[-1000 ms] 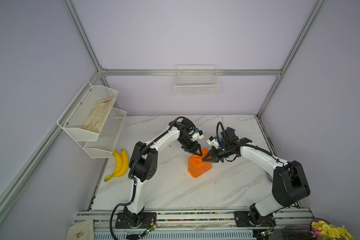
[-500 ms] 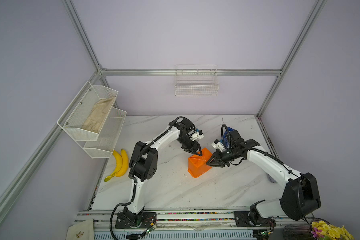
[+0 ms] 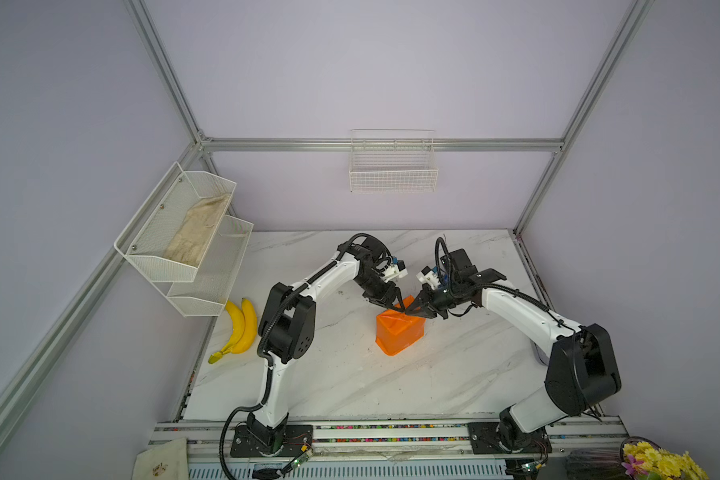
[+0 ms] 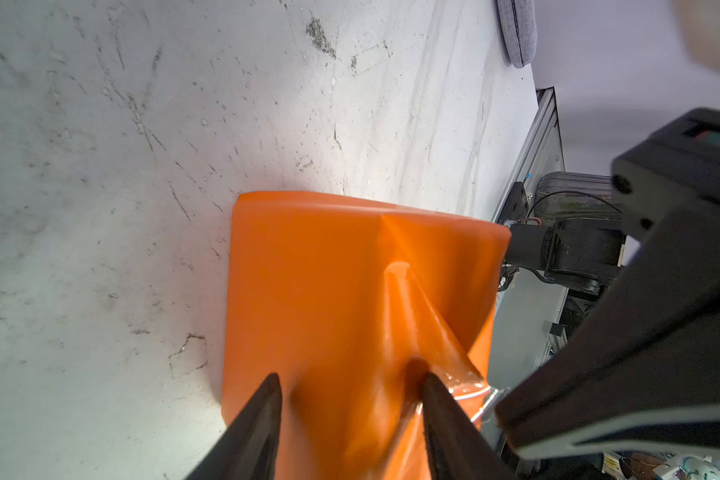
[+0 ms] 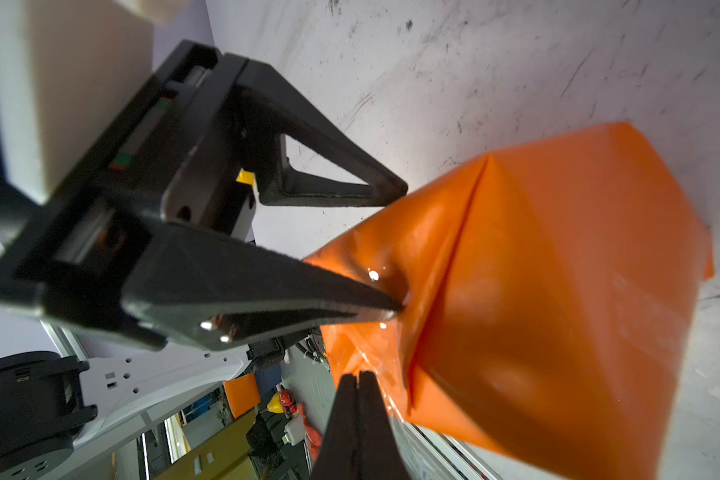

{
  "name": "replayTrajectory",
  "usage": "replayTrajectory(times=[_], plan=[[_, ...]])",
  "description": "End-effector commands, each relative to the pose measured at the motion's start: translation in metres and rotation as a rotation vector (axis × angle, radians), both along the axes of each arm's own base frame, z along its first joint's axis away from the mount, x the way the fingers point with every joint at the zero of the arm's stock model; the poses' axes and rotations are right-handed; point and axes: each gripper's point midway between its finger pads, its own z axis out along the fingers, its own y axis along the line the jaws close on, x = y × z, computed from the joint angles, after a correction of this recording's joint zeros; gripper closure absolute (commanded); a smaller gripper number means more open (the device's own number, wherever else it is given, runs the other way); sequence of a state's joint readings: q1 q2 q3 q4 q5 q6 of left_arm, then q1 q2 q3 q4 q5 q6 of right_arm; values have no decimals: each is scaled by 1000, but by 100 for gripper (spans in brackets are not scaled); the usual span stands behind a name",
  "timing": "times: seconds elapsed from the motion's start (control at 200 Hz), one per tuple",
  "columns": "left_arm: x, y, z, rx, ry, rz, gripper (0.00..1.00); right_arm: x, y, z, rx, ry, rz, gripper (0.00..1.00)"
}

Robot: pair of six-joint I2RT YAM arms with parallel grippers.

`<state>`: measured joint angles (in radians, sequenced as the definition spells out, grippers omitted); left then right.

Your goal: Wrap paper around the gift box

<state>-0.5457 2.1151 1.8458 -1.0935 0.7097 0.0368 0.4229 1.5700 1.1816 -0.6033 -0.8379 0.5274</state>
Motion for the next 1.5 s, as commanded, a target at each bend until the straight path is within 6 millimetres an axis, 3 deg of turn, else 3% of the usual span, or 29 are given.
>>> replayTrajectory(times=[0.0, 0.215, 0.435, 1.01, 1.11, 1.16, 1.275, 1.495], plan=[[1, 10, -31, 92, 7, 5, 48, 4, 12, 8, 50, -25, 25, 98], [2, 10, -32, 92, 10, 6, 48, -1, 11, -16, 17, -1, 40, 98], [2, 10, -33, 95, 13, 6, 48, -21, -1, -34, -41, 39, 56, 100], [1, 14, -37, 113, 22, 9, 48, -72, -32, -38, -114, 87, 32, 100], [0, 13, -35, 103, 23, 5, 48, -65, -30, -27, -105, 54, 19, 100], [0, 12, -33, 95, 21, 2, 48, -57, -28, -8, -82, -11, -8, 100], [-1, 12, -33, 93, 20, -1, 48, -39, -23, 10, -50, -86, -72, 100], [-1, 12, -33, 94, 27, 0, 48, -40, -8, -3, -23, -77, -70, 100]])
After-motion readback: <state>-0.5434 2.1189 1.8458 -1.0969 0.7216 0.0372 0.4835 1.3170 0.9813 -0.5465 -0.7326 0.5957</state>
